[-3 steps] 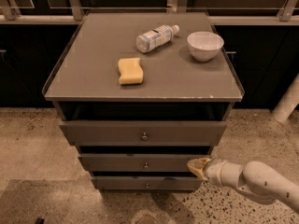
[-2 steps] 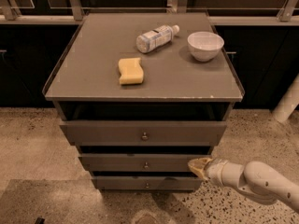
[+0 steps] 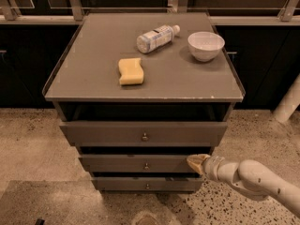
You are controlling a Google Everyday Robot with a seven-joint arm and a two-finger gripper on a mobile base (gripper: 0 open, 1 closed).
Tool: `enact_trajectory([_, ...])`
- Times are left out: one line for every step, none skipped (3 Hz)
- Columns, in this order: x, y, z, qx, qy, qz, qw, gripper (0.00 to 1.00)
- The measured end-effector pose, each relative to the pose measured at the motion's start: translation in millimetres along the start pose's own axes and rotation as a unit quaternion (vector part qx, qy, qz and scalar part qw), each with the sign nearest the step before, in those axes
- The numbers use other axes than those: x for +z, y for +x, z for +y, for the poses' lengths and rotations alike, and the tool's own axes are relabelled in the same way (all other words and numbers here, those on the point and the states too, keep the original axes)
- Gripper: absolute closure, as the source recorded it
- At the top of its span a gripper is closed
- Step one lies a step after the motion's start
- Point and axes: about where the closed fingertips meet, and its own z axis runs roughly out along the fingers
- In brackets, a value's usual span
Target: Open middle drawer
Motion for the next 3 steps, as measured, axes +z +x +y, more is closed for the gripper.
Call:
enact_trajectory([8.8, -1.5, -14.8, 0.004, 0.016, -0.011, 0.9998, 1.00])
enact_trajectory([18.1, -9.3, -29.2, 0.005, 0.034, -0.028, 0.9990, 1.00])
enact_trajectory([34.1, -16.2, -46.3, 0.011, 0.047, -0.043, 0.9979, 1.00])
